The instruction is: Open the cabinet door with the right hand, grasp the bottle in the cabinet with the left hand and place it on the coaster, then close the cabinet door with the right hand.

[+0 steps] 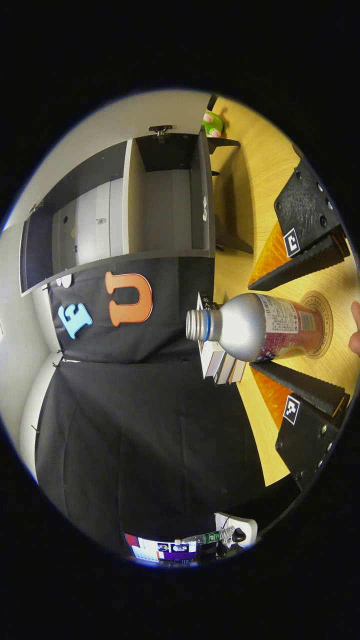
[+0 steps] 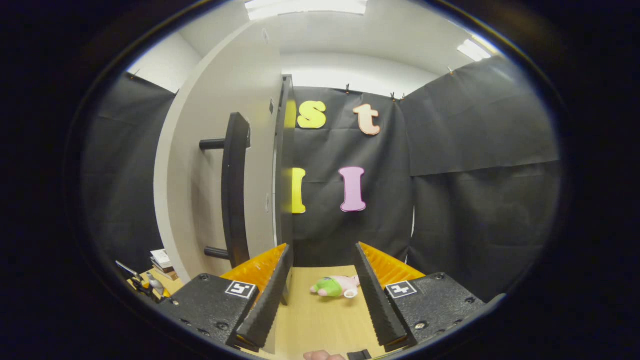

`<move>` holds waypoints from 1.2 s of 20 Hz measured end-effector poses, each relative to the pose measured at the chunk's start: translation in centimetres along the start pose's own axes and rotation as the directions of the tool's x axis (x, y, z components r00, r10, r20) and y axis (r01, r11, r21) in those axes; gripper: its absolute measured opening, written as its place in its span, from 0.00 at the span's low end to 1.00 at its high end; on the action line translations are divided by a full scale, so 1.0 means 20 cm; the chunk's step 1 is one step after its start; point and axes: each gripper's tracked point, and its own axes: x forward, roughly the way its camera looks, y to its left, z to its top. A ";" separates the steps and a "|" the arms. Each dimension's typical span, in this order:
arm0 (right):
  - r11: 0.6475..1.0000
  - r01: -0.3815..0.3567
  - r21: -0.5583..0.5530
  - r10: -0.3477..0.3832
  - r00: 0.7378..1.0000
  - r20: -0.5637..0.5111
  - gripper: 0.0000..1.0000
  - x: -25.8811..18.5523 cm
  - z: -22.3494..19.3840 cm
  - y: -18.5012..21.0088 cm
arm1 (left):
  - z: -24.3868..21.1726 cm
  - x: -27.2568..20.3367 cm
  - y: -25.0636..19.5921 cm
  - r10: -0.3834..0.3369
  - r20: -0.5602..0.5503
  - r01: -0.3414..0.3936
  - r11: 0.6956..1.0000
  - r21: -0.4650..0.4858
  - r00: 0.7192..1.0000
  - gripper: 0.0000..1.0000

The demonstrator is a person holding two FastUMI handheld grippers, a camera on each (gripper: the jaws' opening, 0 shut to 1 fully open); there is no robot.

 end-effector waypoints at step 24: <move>0.996 -0.005 0.087 0.004 1.000 0.017 0.78 0.01 -0.02 0.02 | 1.25 -0.56 -0.30 -0.331 0.092 0.336 0.941 -0.045 0.939 0.94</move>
